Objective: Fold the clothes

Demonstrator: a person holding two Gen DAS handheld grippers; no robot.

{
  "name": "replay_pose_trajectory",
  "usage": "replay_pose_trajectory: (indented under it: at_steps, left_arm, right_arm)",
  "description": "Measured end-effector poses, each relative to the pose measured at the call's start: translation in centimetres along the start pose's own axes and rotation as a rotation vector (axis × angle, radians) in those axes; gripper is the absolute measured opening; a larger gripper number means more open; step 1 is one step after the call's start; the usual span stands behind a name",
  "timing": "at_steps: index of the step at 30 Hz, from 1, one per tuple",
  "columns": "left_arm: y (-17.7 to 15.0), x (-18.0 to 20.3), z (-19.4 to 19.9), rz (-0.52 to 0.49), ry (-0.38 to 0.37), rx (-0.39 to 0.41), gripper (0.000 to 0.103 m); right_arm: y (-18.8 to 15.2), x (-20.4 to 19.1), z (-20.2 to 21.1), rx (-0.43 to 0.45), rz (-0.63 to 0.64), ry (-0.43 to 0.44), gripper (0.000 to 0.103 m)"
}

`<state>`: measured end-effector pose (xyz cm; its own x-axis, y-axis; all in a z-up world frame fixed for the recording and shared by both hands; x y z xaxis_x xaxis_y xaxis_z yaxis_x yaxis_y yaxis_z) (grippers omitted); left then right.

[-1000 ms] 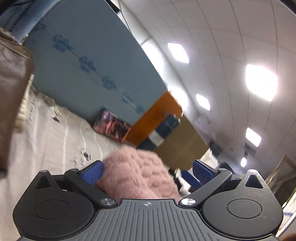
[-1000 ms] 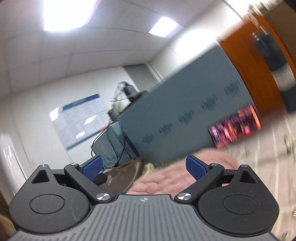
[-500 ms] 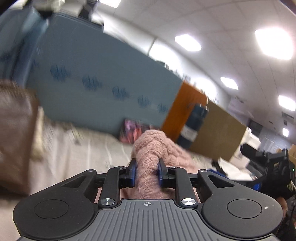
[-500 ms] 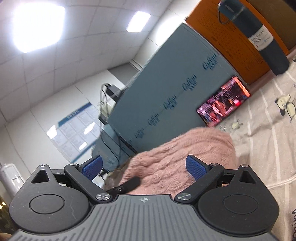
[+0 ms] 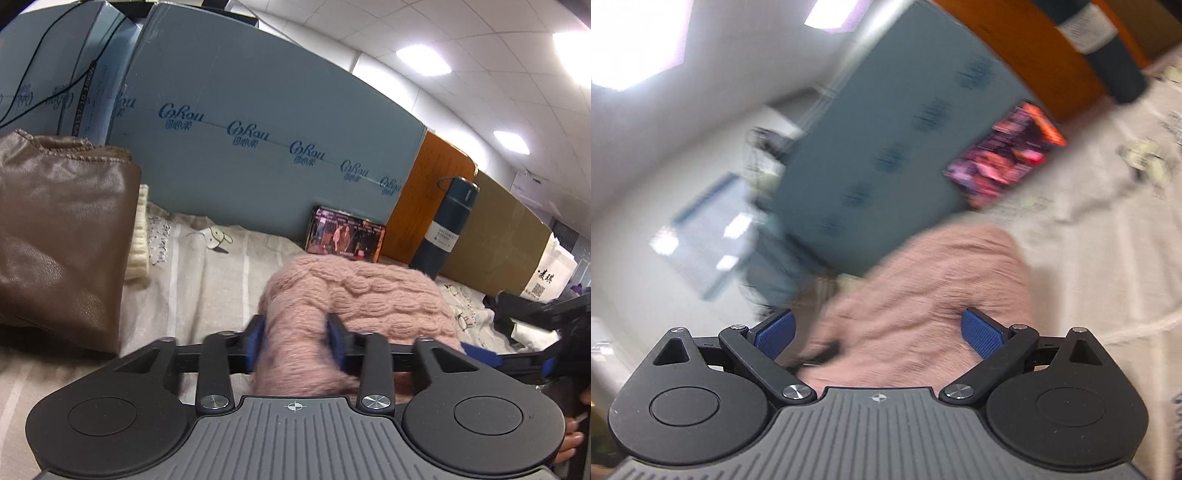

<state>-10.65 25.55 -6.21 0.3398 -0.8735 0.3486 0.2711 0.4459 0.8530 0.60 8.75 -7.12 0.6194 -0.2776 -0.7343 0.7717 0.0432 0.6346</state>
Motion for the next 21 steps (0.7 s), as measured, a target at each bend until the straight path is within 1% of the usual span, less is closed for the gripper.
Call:
replay_pose_trajectory:
  at_steps: [1, 3, 5, 6, 7, 8, 10, 11, 12, 13, 15, 18, 21]
  left_arm:
    - [-0.2, 0.0, -0.1, 0.0, 0.003, -0.006, 0.053]
    - [-0.3, 0.0, -0.4, 0.004, 0.007, -0.015, 0.056]
    - [-0.3, -0.2, -0.3, 0.018, 0.012, -0.008, 0.064]
    - [-0.2, -0.3, -0.2, 0.031, 0.012, -0.004, 0.072]
    - [-0.1, -0.5, 0.0, 0.044, 0.011, 0.002, 0.076]
    - [0.0, -0.5, 0.1, 0.059, 0.008, 0.011, 0.077]
    - [0.2, -0.5, 0.6, 0.087, -0.001, 0.035, 0.079]
    - [0.2, -0.4, 0.6, 0.096, -0.006, 0.036, 0.081]
    - [0.2, -0.4, 0.7, 0.106, -0.011, 0.037, 0.085]
    - [0.2, -0.3, 0.7, 0.116, -0.016, 0.038, 0.088]
    - [-0.1, -0.1, 0.4, 0.116, -0.015, 0.021, 0.089]
    - [-0.8, -0.1, -0.4, 0.099, 0.013, -0.023, 0.09]
    - [-1.0, -0.3, -0.6, 0.119, 0.008, -0.036, 0.093]
  right_arm:
    - [0.1, 0.1, 0.0, 0.003, -0.004, -0.006, 0.098]
    - [0.2, 0.2, 0.2, 0.015, -0.014, 0.002, 0.098]
    - [0.5, 0.1, 0.6, 0.046, -0.02, 0.012, 0.098]
    - [0.8, 0.0, 0.8, 0.068, -0.021, 0.018, 0.099]
    - [1.1, 0.1, 1.2, 0.095, -0.017, 0.008, 0.099]
    - [1.4, 0.2, 1.5, 0.123, -0.012, -0.003, 0.1]
    - [2.0, 0.9, 1.7, 0.161, -0.005, -0.089, 0.102]
    - [2.0, 1.5, 1.7, 0.158, -0.011, -0.127, 0.102]
    - [1.9, 2.1, 1.4, 0.145, -0.029, -0.151, 0.102]
    - [1.7, 2.6, 1.2, 0.126, -0.047, -0.16, 0.102]
    - [1.2, 3.5, 0.7, 0.087, -0.084, -0.176, 0.102]
    - [0.8, 3.6, 0.1, 0.054, -0.063, -0.193, 0.102]
    - [0.2, 3.3, -0.4, 0.017, -0.035, -0.199, 0.103]
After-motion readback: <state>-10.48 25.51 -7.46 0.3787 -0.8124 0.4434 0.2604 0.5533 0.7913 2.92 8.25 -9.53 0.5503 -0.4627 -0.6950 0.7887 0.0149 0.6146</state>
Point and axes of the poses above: each gripper's, at about its wrist camera, not at the fingertips, and z roughly against the way its jaws point, x to its right, y to its top, the point moved 10 cm from there along -z, roughly the way its jaws point, and after that the axes turned 1 degree about -y, right-handed, at the moved point
